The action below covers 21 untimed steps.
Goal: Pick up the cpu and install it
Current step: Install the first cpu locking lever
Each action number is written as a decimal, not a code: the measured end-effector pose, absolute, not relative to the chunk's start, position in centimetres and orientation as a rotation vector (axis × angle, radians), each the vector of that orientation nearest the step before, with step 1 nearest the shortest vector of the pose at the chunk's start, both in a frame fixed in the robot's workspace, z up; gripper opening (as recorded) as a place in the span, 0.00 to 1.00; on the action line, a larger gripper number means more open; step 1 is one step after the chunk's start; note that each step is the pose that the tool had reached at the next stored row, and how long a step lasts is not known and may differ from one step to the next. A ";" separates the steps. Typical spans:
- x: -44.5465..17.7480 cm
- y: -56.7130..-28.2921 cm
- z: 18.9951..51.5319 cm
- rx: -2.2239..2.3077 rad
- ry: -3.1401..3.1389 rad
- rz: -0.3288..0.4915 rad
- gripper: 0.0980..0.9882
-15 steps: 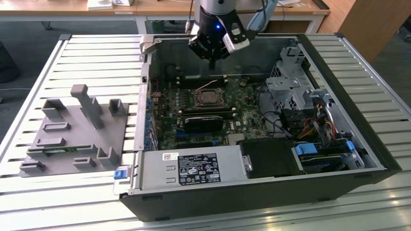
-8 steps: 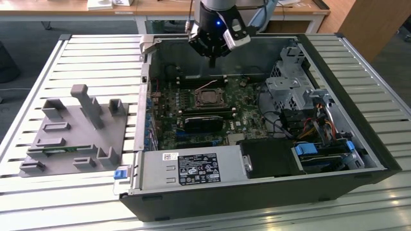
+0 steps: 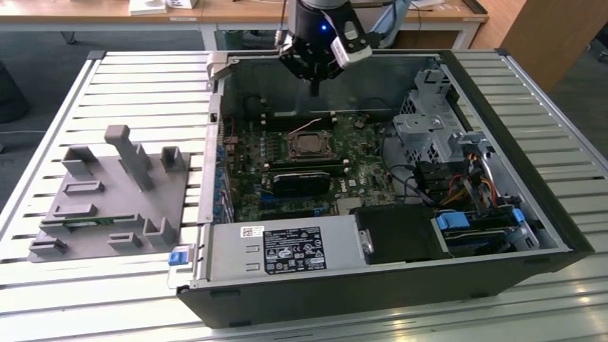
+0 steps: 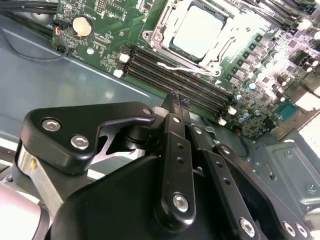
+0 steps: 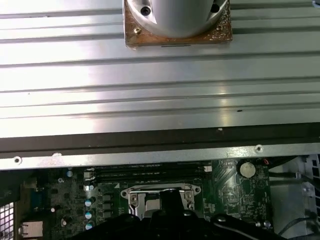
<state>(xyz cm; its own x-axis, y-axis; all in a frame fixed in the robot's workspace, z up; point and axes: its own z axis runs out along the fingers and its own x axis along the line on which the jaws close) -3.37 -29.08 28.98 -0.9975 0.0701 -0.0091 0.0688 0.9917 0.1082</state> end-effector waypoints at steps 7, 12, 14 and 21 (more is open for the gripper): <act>-3.4 -29.1 28.6 0.109 3.123 0.168 0.03; -3.4 -29.1 28.1 0.109 3.122 0.169 0.03; -3.4 -29.1 28.0 0.109 3.122 0.168 0.03; -3.4 -29.1 27.9 0.109 3.121 0.166 0.03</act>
<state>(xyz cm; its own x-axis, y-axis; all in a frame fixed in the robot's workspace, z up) -3.37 -29.08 27.87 -0.9975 0.0701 -0.0101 0.0687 0.9919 0.1065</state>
